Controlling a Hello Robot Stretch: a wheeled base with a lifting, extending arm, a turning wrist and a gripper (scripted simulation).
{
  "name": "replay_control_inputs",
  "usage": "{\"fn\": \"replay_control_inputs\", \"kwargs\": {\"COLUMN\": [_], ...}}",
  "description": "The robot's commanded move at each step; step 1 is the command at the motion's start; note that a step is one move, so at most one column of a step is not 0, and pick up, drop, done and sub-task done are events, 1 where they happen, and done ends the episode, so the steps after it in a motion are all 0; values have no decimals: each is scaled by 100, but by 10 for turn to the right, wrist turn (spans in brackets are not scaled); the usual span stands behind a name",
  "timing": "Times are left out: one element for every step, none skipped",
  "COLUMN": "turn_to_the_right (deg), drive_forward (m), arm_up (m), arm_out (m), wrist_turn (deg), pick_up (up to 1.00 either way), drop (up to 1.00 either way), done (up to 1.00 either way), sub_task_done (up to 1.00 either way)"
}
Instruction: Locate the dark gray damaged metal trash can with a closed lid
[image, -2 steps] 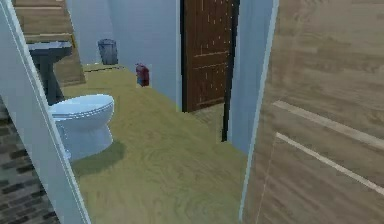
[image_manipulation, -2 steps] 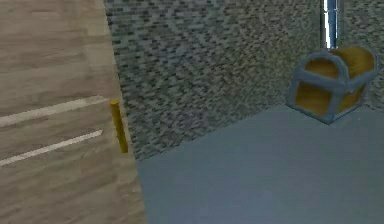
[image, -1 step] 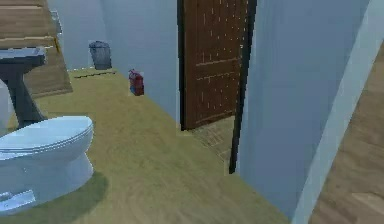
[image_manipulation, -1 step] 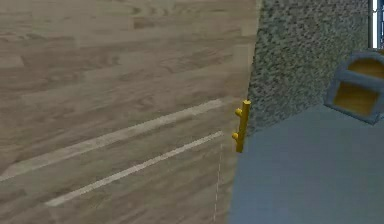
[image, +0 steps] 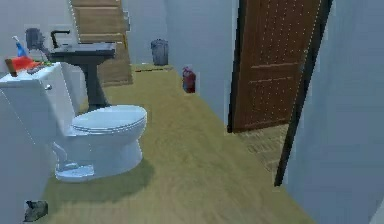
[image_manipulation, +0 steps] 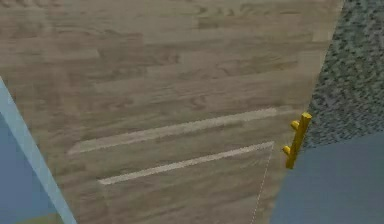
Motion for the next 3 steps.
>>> {"fn": "replay_control_inputs", "kwargs": {"turn_to_the_right": [0, 0, -150], "drive_forward": [100, 75, 0], "arm_up": [0, 0, 0], "arm_out": [0, 0, 0], "wrist_turn": [0, 0, 0], "pick_up": [0, 0, 0], "drop": [0, 0, 0], "done": [0, 0, 0], "sub_task_done": [0, 0, 0]}}
